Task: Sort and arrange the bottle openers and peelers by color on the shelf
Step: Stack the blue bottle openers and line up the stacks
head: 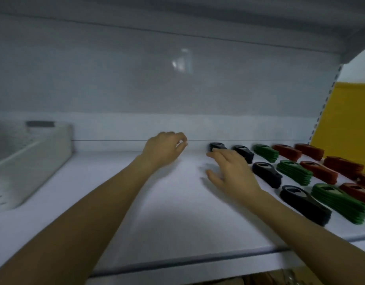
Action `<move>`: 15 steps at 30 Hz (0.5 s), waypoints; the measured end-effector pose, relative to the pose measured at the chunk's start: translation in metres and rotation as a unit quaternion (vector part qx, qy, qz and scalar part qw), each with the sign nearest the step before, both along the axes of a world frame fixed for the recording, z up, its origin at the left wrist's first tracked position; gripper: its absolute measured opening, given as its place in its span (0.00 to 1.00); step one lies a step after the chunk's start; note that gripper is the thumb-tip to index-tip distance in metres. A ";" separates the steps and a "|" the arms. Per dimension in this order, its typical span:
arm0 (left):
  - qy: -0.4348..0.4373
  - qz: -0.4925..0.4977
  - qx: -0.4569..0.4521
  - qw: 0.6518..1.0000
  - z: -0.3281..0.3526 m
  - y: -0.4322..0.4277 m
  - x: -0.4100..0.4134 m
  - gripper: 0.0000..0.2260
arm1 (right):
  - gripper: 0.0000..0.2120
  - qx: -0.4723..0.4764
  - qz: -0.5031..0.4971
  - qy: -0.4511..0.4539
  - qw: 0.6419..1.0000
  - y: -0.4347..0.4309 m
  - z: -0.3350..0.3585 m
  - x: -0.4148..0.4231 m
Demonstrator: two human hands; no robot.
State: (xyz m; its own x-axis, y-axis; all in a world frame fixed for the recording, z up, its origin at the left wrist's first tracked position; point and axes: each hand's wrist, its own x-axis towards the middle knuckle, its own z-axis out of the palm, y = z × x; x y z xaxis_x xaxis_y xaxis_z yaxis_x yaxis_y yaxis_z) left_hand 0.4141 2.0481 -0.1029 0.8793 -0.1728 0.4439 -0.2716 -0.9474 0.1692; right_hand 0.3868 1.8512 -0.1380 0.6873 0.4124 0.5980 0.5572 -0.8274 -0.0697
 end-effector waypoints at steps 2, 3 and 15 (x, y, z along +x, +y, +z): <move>-0.018 0.029 0.027 0.999 0.023 0.023 -0.014 0.15 | 0.19 -0.005 0.047 0.010 0.999 0.029 0.018 0.003; -0.026 0.044 0.039 0.998 0.034 0.034 -0.022 0.16 | 0.19 -0.006 0.068 0.016 0.998 0.046 0.027 0.001; -0.041 0.259 0.064 0.963 0.096 0.244 -0.168 0.15 | 0.17 -0.013 0.325 0.118 0.938 0.273 0.086 -0.073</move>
